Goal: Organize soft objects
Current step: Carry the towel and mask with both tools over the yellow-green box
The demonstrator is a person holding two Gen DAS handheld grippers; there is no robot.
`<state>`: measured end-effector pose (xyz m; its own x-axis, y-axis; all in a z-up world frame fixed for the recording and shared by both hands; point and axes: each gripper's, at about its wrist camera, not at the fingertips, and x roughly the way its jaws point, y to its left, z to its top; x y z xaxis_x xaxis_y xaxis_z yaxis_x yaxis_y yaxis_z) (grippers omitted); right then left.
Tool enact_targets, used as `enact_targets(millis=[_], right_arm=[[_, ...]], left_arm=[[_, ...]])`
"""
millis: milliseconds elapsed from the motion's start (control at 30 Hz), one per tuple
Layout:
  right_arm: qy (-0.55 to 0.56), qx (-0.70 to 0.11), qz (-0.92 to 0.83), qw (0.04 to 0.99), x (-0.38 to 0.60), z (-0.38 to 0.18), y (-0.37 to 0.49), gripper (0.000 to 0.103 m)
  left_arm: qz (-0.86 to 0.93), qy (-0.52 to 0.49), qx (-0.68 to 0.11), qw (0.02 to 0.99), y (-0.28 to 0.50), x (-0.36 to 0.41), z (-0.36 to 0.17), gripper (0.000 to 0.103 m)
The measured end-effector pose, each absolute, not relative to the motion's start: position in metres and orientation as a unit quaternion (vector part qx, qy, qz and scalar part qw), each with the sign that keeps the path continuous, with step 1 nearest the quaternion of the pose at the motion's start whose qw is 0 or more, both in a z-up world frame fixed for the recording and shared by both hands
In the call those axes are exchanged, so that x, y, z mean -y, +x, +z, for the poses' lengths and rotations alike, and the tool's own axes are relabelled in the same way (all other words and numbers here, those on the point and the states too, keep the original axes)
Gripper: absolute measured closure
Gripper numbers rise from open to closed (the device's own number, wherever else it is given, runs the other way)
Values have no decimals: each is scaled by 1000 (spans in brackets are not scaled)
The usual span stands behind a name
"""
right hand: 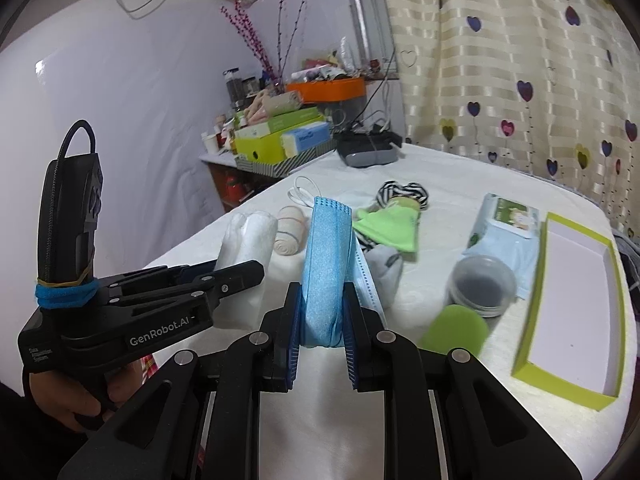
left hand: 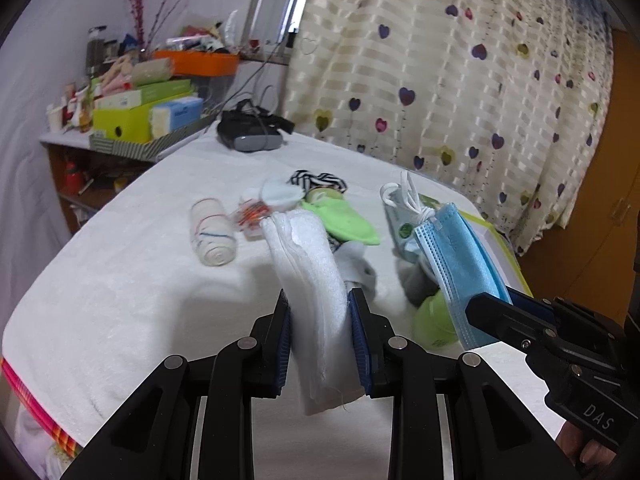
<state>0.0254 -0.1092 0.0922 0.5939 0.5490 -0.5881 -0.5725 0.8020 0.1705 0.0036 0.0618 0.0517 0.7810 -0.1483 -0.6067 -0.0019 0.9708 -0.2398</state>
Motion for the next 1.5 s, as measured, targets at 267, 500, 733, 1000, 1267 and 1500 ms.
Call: enact_targets(millis=[267, 500, 733, 1000, 1267, 1500], right_arm=[[-1, -314, 281, 907, 142, 98, 25, 83], [21, -312, 235, 920, 185, 100, 32, 83], [36, -316, 191, 928, 223, 94, 42, 83], [61, -335, 149, 928, 262, 77, 67, 83], [59, -356, 109, 926, 291, 58, 90, 83], [51, -379, 87, 920, 305, 41, 107, 83]], left_arm=[[-75, -89, -323, 939, 14, -27, 63, 77], [-110, -71, -321, 938, 29, 7, 69, 77], [-137, -54, -321, 936, 44, 41, 72, 77], [-168, -39, -322, 931, 59, 76, 74, 77], [-190, -28, -337, 922, 77, 109, 67, 77], [-206, -17, -351, 913, 91, 135, 59, 77]])
